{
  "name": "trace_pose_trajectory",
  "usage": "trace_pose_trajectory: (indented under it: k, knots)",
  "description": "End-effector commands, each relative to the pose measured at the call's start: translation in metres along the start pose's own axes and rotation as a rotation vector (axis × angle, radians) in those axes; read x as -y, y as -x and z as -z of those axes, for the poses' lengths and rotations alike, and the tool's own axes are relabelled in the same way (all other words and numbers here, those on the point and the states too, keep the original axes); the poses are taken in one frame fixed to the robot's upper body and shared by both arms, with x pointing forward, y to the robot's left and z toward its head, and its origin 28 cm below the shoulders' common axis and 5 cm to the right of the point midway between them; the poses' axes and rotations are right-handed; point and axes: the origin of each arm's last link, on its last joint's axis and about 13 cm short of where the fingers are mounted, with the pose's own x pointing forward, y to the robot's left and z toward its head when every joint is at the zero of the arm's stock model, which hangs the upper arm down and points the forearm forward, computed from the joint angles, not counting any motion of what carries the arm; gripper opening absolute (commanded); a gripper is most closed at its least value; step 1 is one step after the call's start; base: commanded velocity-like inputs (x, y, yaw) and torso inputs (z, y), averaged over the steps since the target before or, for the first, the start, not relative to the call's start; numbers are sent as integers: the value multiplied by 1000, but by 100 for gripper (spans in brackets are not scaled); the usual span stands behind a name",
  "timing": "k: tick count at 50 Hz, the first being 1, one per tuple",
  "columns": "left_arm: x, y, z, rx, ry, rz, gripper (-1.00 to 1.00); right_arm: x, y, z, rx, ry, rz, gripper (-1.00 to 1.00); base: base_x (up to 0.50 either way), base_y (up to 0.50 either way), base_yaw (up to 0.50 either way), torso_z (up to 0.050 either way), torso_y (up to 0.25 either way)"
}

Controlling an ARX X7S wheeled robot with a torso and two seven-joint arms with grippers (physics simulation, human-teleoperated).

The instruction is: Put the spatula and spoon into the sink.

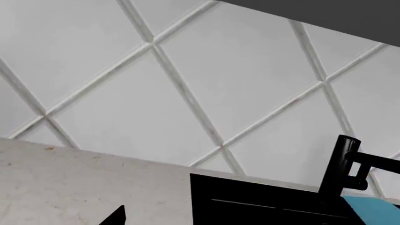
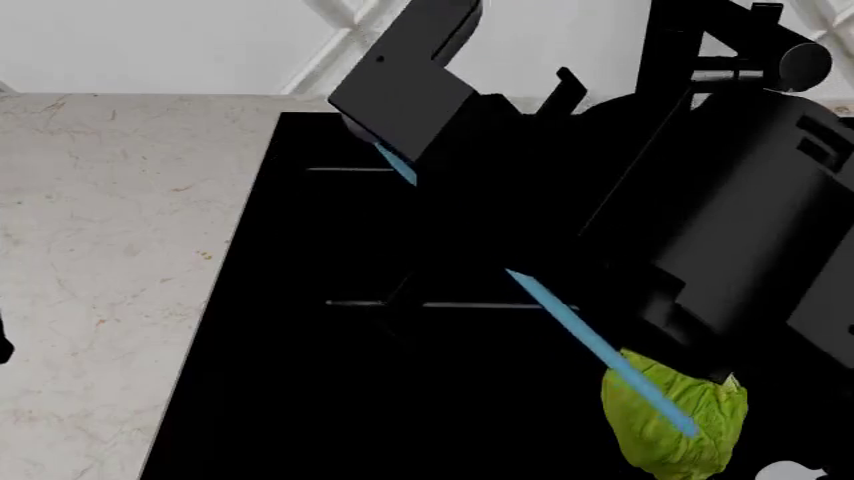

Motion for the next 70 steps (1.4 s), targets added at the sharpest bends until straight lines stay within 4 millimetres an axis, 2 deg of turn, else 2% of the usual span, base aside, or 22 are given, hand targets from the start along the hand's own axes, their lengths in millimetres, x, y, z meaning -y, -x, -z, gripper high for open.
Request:
trace_pose_trajectory:
  k: [1, 11, 28, 40, 51, 66, 67, 70]
  knots:
    - [-1, -1, 3, -6, -3, -1, 100, 5, -11, 13, -154, 38, -59, -100, 0, 0, 0, 0, 0]
    - [-2, -3, 6, -13, -2, -2, 100, -1, -32, 23, -227, 70, -115, -100, 0, 0, 0, 0, 0]
    - [-5, -5, 14, -31, 5, 2, 100, -23, -88, 61, -298, 23, -207, -100, 0, 0, 0, 0, 0]
    - [-4, -6, 16, -39, 10, 5, 100, -35, -114, 77, -343, 25, -251, -100, 0, 0, 0, 0, 0]
    - [-5, -4, 16, -42, 14, 1, 100, -43, -126, 86, -375, 23, -281, -100, 0, 0, 0, 0, 0]
    - [-6, -3, 16, -40, 16, 7, 100, -49, -130, 90, -413, 33, -299, -100, 0, 0, 0, 0, 1]
    - [-7, -3, 16, -39, 17, 6, 100, -50, -130, 90, -414, 32, -300, 100, 0, 0, 0, 0, 0]
    - [-7, -3, 17, -40, 17, 5, 100, -50, -131, 91, -421, 40, -301, 100, 0, 0, 0, 0, 0]
